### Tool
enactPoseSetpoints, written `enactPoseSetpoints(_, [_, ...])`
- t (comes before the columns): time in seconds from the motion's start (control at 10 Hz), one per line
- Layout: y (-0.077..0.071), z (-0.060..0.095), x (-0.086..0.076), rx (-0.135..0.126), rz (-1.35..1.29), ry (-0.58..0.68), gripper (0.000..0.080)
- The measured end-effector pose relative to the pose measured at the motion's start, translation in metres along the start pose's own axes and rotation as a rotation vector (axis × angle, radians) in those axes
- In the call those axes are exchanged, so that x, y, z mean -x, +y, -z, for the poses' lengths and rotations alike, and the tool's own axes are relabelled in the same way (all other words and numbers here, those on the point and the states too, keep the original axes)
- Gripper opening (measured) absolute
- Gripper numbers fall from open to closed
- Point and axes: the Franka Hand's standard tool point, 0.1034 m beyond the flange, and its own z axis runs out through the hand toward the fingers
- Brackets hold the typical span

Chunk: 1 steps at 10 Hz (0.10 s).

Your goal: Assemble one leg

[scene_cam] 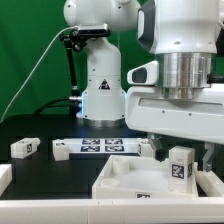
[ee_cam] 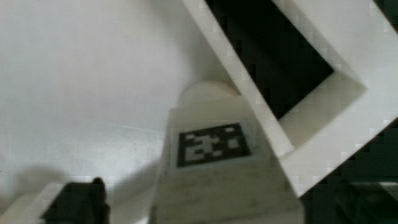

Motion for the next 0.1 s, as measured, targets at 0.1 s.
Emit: enactPoseSetpoints(0.1, [0.0000, 0.0000, 0.0000, 0.000, 0.000, 0.000, 0.0648])
